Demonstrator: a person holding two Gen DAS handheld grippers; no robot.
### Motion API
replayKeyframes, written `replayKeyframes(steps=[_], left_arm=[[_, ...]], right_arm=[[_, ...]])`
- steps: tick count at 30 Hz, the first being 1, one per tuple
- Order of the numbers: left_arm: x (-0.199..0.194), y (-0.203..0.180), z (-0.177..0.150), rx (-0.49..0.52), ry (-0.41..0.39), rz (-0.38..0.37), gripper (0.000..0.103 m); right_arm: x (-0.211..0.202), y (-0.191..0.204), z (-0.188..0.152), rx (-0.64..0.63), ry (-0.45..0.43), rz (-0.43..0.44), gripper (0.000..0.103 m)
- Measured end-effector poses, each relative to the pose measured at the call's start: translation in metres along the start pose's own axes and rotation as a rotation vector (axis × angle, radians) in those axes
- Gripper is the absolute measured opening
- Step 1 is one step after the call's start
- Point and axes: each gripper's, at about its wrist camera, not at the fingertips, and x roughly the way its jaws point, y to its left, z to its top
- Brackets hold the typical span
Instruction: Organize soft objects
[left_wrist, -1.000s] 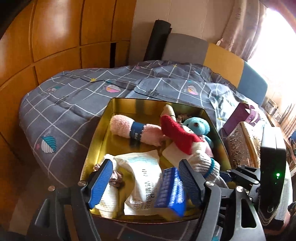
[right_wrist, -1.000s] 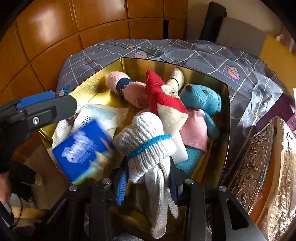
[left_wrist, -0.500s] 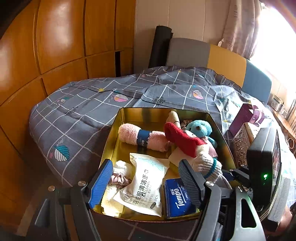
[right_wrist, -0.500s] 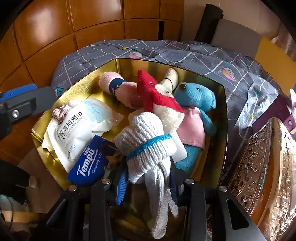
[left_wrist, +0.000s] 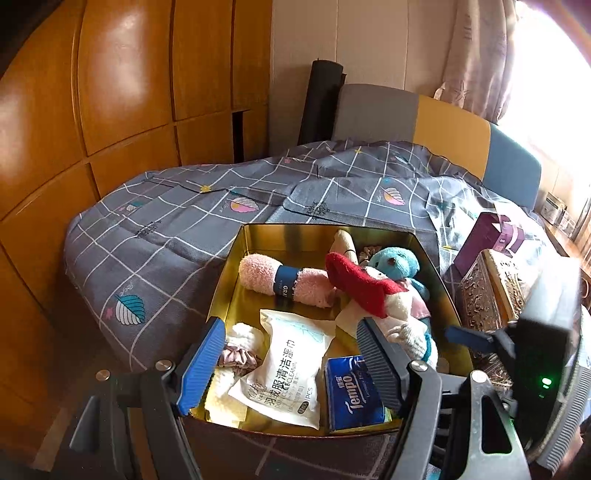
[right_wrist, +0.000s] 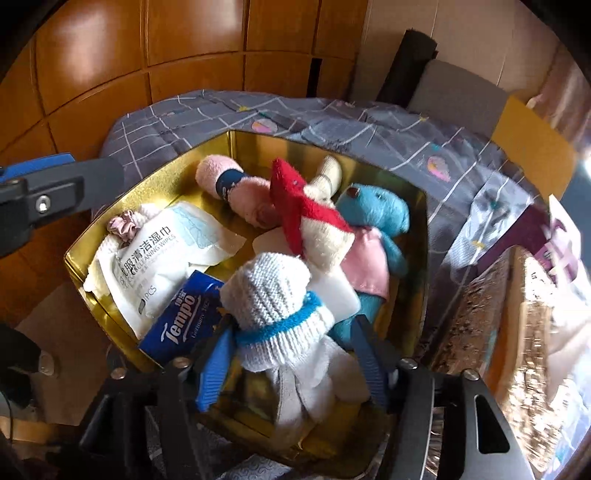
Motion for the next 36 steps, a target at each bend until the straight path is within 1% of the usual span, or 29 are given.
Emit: replayKeyframes(steps=[2, 3, 4, 6, 9, 11, 13, 15, 18, 21, 28, 36], left_arm=[[-0.003, 0.000, 0.000, -0.005, -0.012, 0.005, 0.075], [-0.005, -0.001, 0.000, -0.008, -0.020, 0.008, 0.075], [-0.008, -0.002, 0.000, -0.011, -0.032, 0.013, 0.075], [-0.012, -0.004, 0.000, -0.010, -0.048, 0.024, 0.075], [-0.016, -0.008, 0.000, -0.013, -0.057, 0.027, 0.075], [-0.019, -0.012, 0.000, -0.004, -0.064, 0.031, 0.075], [-0.022, -0.016, -0.001, 0.005, -0.073, 0.043, 0.075], [-0.024, -0.020, -0.002, 0.009, -0.079, 0.036, 0.075], [-0.026, -0.024, -0.004, 0.001, -0.080, 0.028, 0.075], [-0.029, -0.029, -0.005, 0.013, -0.090, 0.043, 0.075], [-0.034, -0.033, -0.007, 0.007, -0.111, 0.068, 0.075], [-0.037, -0.035, -0.008, 0.005, -0.126, 0.078, 0.075]], right_arm=[[-0.010, 0.000, 0.000, -0.004, -0.032, -0.029, 0.077], [-0.015, -0.001, -0.001, -0.005, -0.049, -0.045, 0.082], [-0.020, -0.001, -0.002, -0.003, -0.065, -0.066, 0.085], [-0.031, -0.005, -0.004, 0.016, -0.096, -0.106, 0.086], [-0.050, -0.016, -0.009, 0.082, -0.149, -0.159, 0.094], [-0.064, -0.024, -0.011, 0.136, -0.187, -0.194, 0.095], [-0.076, -0.033, -0.014, 0.201, -0.221, -0.222, 0.100], [-0.084, -0.040, -0.015, 0.260, -0.244, -0.233, 0.101], [-0.092, -0.048, -0.018, 0.322, -0.256, -0.249, 0.102], [-0.099, -0.054, -0.026, 0.358, -0.264, -0.261, 0.103], [-0.103, -0.061, -0.035, 0.401, -0.262, -0.270, 0.103], [-0.102, -0.058, -0.038, 0.395, -0.261, -0.264, 0.103]])
